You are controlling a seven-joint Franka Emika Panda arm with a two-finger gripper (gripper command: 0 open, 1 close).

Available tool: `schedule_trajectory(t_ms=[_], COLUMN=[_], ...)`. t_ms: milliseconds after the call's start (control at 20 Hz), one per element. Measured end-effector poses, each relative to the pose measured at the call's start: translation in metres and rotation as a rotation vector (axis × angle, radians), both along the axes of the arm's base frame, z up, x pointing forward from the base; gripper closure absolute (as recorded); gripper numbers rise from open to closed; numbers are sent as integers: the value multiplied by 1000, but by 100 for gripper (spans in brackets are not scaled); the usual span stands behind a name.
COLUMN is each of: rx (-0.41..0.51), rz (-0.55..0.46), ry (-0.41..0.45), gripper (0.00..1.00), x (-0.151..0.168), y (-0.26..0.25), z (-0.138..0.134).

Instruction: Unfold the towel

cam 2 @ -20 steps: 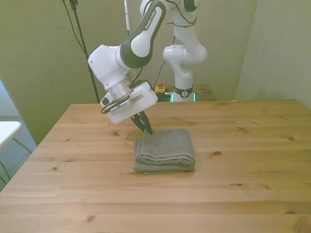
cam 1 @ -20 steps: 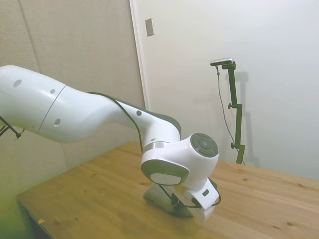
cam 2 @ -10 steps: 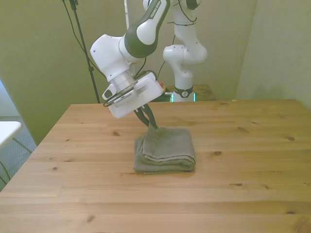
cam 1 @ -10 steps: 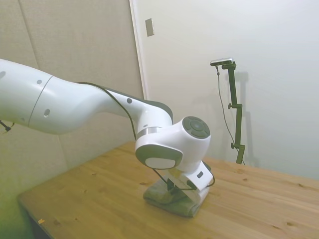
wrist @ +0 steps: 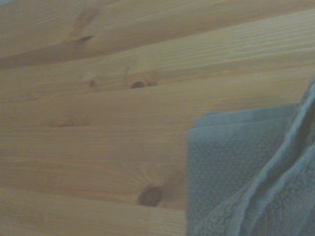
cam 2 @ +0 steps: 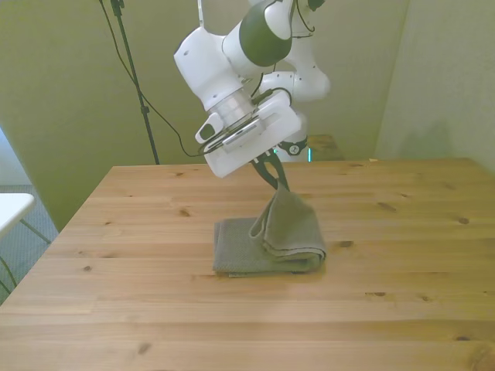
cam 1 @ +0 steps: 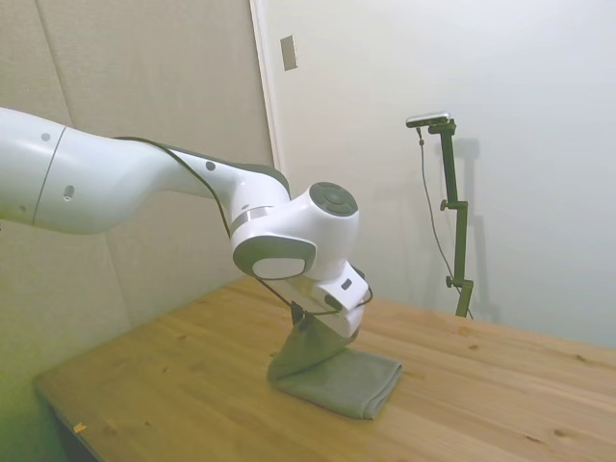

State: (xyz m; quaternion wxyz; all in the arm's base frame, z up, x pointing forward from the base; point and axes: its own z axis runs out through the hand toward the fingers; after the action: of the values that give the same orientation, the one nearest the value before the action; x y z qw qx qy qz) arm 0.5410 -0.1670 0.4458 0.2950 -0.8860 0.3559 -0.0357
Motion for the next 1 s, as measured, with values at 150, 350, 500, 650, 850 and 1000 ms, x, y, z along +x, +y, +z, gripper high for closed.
schedule_trajectory(t_ms=[150, 350, 500, 650, 850, 1000], rx=[-13, -47, -57, -81, -112, -119], rz=[54, 113, 139, 171, 209, 221], ry=[-2, -6, -1, 4, 24, 39], gripper=[100, 100, 100, 100, 0, 0], x=[5, 9, 10, 12, 11, 9], y=[33, 81, 106, 127, 157, 164], z=[6, 11, 8, 4, -3, -11])
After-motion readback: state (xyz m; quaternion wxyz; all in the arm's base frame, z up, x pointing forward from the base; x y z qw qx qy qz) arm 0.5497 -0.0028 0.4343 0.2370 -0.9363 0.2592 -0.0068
